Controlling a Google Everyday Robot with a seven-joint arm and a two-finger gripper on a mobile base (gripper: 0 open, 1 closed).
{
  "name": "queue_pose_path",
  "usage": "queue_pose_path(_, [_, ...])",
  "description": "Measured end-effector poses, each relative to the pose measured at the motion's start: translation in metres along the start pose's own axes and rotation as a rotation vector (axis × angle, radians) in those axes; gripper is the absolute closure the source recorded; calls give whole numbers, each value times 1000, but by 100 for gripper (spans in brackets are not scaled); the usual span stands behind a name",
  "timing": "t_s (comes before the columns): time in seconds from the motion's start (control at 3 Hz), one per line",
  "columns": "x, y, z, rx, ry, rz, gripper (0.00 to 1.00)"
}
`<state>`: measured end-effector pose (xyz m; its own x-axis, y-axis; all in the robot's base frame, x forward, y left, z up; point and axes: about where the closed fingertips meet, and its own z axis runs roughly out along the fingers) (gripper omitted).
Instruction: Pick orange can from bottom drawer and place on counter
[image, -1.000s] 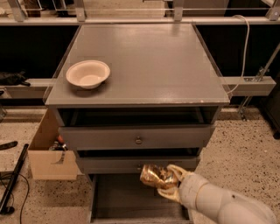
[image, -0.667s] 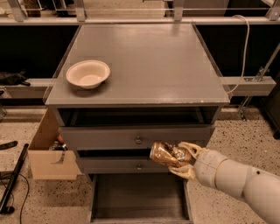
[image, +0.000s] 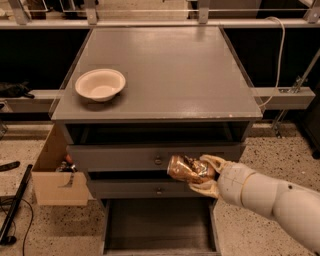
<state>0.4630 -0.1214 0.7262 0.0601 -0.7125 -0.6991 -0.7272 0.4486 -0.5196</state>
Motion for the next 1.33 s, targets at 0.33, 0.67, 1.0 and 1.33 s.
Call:
queue_pose_path(0.33, [-65, -51, 22, 10, -9, -102, 100])
queue_pose_path(0.67, [-65, -51, 22, 10, -9, -102, 100])
queue_pose_path(1.0, [-74, -63, 26, 10, -38, -82, 100])
queue_pose_path(1.33, [-98, -90, 32, 6, -64, -98, 100])
